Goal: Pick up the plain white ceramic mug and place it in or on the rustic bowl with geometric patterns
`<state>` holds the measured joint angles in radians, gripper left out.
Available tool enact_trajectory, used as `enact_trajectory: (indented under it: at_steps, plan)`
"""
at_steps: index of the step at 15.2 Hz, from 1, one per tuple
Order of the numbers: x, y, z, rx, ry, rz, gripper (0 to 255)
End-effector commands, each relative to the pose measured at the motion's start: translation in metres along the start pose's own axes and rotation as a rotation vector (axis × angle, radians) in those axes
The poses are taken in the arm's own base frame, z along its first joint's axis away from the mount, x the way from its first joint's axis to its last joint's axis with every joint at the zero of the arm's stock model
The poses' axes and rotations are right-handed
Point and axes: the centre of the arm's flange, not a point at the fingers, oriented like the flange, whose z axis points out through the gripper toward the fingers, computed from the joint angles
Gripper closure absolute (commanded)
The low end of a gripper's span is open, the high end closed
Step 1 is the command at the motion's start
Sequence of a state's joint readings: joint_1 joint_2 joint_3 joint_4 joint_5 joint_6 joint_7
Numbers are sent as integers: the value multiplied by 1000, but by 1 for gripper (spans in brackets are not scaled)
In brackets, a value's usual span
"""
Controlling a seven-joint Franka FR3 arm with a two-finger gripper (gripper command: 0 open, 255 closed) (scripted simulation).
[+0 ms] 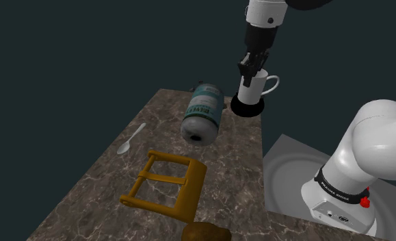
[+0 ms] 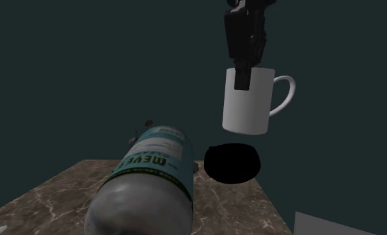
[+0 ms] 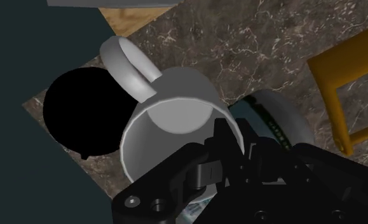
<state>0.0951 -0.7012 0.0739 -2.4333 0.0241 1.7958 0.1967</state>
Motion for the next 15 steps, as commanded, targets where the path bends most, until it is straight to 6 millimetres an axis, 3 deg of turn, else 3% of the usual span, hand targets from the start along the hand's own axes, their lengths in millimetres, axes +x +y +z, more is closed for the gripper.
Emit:
enact_trajectory:
  at_steps: [1, 12, 15]
  plan:
    - [11, 26, -6, -1, 0, -1, 255]
    - [63, 159, -18, -1, 0, -1, 255]
    - [62, 158, -2, -1, 0, -1, 255]
